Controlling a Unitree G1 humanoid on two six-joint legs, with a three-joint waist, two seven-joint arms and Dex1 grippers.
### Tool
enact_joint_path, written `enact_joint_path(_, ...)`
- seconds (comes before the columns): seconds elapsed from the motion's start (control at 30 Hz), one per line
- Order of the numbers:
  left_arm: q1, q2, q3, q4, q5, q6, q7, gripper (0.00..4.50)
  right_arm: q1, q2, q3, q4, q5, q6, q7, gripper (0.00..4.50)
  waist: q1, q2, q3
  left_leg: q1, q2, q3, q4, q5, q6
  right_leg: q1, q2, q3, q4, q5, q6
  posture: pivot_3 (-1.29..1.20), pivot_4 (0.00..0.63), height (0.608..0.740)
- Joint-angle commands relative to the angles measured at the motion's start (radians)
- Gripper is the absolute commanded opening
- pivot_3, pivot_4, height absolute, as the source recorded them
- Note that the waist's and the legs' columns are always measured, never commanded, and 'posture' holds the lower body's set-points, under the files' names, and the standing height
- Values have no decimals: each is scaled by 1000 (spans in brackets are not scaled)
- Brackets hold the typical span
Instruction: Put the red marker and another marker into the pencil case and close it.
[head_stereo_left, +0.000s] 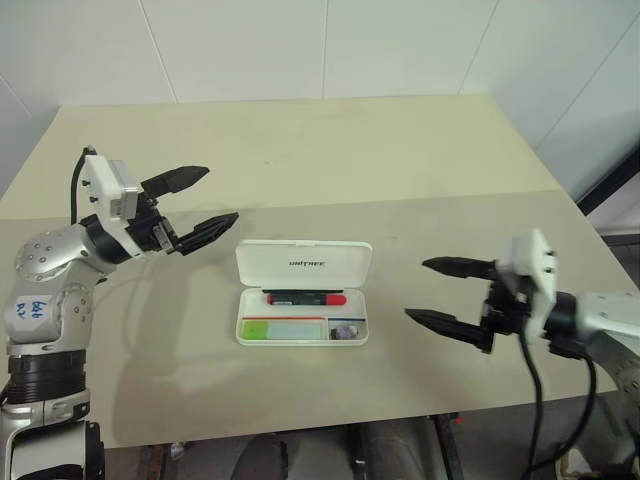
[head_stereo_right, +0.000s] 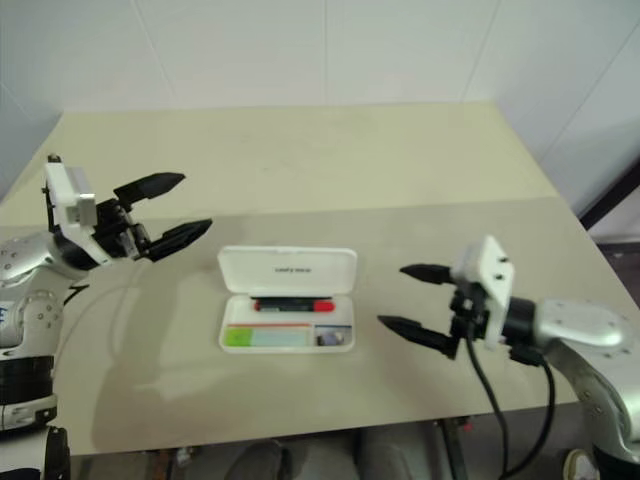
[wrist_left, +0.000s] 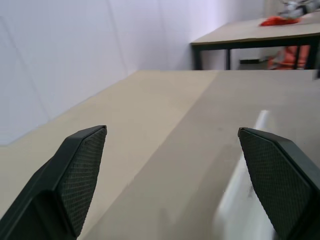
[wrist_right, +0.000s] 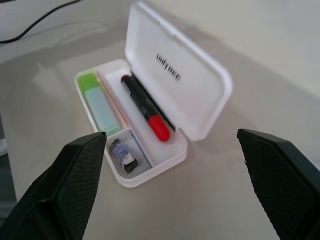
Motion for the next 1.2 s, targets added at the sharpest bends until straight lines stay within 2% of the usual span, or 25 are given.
enact_joint_path(0.03,-16,-7,-9,19,29,6,36,4500,75,-20,-55,-41,15,-83,51,4426,0,0,0,0,0,0,0,0,0,0,0,0,0,0,0,0,150,740)
enact_joint_path(0.07,-19,-9,-16,27,34,19,47,4081,111,-22,-63,-42,4,-98,54,4500,0,0,0,0,0,0,0,0,0,0,0,0,1,0,0,0,150,740)
enact_joint_path(0.17,-43,-17,-34,74,60,47,80,3192,176,-23,-76,-43,-7,-130,42,4500,1,0,0,1,0,0,0,0,0,0,0,0,2,0,0,0,150,740)
enact_joint_path(0.47,-137,-29,-71,228,123,81,127,97,252,-7,-122,-75,31,-171,7,4500,1,0,0,3,0,0,1,1,-2,0,1,2,3,0,-1,0,150,740)
enact_joint_path(0.6,-216,-26,-121,342,194,126,165,19,285,-5,-140,-76,46,-193,9,4500,3,-1,0,3,-1,1,2,2,-2,0,0,2,3,0,0,0,150,740)
enact_joint_path(0.8,-300,-27,-268,449,244,322,35,19,284,-15,-132,-66,50,-204,-8,4500,2,-1,0,2,-1,1,2,1,-2,0,0,2,5,0,1,0,150,740)
enact_joint_path(0.93,-348,-18,-361,448,236,444,-111,19,291,-17,-137,-72,59,-206,-15,4500,2,-1,0,1,-1,1,2,1,-2,0,1,2,5,0,1,0,150,740)
enact_joint_path(1.2,-392,24,-409,383,177,670,-322,19,318,-24,-156,-77,75,-211,-10,4500,-2,-1,0,2,-1,1,2,1,-1,0,1,3,5,0,0,0,150,740)
